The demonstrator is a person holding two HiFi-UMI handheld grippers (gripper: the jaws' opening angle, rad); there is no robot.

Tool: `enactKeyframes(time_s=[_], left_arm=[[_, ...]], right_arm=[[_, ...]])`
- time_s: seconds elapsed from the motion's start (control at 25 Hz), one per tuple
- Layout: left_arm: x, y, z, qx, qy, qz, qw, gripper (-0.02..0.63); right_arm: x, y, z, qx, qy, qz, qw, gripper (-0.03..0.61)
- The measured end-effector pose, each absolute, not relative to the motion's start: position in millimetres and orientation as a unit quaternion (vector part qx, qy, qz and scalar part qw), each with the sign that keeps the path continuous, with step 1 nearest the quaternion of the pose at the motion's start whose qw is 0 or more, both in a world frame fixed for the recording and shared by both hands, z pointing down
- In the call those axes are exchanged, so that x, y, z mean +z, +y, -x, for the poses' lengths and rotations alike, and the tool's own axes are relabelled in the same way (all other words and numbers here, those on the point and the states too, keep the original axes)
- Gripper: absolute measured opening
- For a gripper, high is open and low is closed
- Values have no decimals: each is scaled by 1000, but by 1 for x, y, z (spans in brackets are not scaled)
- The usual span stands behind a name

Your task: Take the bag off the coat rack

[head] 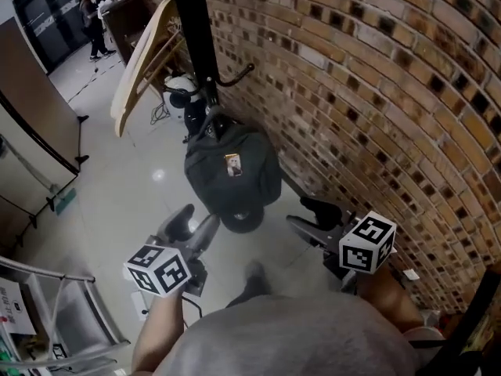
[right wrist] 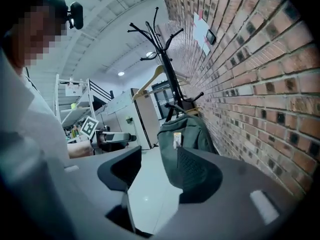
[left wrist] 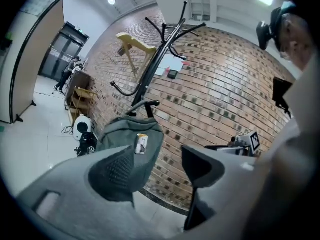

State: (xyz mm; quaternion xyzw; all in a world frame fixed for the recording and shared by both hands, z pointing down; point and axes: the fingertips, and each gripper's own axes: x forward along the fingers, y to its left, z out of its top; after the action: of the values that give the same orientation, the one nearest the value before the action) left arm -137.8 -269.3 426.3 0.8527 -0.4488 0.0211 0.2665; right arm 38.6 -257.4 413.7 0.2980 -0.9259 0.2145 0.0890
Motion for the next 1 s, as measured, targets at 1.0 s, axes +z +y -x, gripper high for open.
enactKeyframes(time_s=[1.0], left_arm=[[516, -434, 173, 140, -353, -876, 297, 410]], right_arm=[[502, -466, 28, 236, -912, -280, 184, 378]])
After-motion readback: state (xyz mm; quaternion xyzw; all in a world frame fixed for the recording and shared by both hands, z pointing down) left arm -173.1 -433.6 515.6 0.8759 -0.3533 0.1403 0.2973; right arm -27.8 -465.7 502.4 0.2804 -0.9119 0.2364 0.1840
